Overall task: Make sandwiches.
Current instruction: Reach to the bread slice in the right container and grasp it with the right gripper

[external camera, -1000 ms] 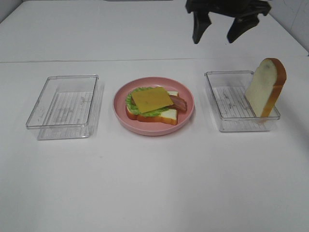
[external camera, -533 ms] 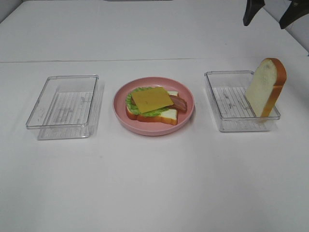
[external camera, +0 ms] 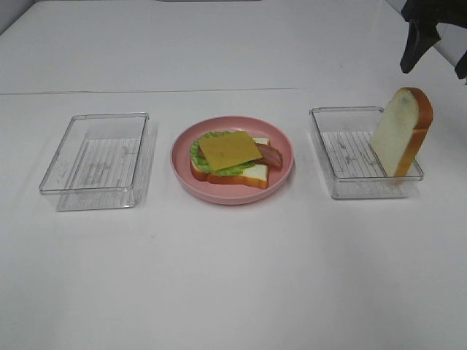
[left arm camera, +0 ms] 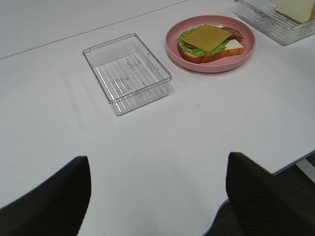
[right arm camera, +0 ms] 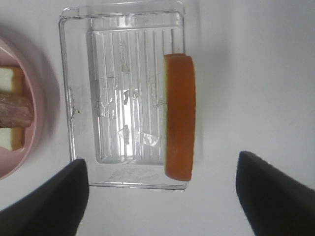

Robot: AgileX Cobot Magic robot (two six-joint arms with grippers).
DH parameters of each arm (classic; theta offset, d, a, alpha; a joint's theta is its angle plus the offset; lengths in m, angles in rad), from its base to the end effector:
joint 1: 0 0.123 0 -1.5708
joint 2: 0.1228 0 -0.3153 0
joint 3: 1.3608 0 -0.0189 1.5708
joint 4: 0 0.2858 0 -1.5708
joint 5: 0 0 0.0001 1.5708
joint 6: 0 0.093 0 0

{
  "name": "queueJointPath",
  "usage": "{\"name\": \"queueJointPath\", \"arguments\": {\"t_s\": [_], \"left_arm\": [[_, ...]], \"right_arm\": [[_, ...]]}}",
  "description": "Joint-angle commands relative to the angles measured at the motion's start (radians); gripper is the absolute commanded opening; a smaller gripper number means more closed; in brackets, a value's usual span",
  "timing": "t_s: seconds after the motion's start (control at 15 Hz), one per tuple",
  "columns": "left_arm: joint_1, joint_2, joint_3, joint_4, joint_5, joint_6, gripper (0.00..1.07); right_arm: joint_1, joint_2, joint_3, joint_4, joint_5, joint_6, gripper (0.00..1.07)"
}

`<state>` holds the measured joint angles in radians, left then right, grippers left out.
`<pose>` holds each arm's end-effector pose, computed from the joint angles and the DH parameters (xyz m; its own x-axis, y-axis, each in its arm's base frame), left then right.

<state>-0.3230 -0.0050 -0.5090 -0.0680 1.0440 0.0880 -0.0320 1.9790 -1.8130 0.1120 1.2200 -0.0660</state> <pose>-0.0058 -0.0038 0.2975 -0.3851 0.1855 -0.9040 0.3885 0.9212 0.0235 0.4711 -0.0053 0.3022 -0.9619 0.0036 -0.2733 -0.0229 0.9953 0.0936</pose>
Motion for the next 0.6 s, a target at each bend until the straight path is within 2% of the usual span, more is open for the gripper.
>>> {"name": "queueJointPath", "arguments": {"t_s": [0.07, 0.47, 0.6], "left_arm": [[-0.002, -0.021, 0.003, -0.009, -0.002, 0.002, 0.73], [-0.002, -0.021, 0.003, -0.009, -0.002, 0.002, 0.73], [-0.002, -0.021, 0.003, -0.009, -0.002, 0.002, 0.73]], "right_arm": [[-0.001, 0.032, 0.007, 0.015, 0.069, -0.018, 0.77], [-0.001, 0.144, 0.007, -0.019, 0.01, -0.018, 0.76], [-0.001, 0.152, 0.007, -0.019, -0.008, -0.014, 0.72]]}}
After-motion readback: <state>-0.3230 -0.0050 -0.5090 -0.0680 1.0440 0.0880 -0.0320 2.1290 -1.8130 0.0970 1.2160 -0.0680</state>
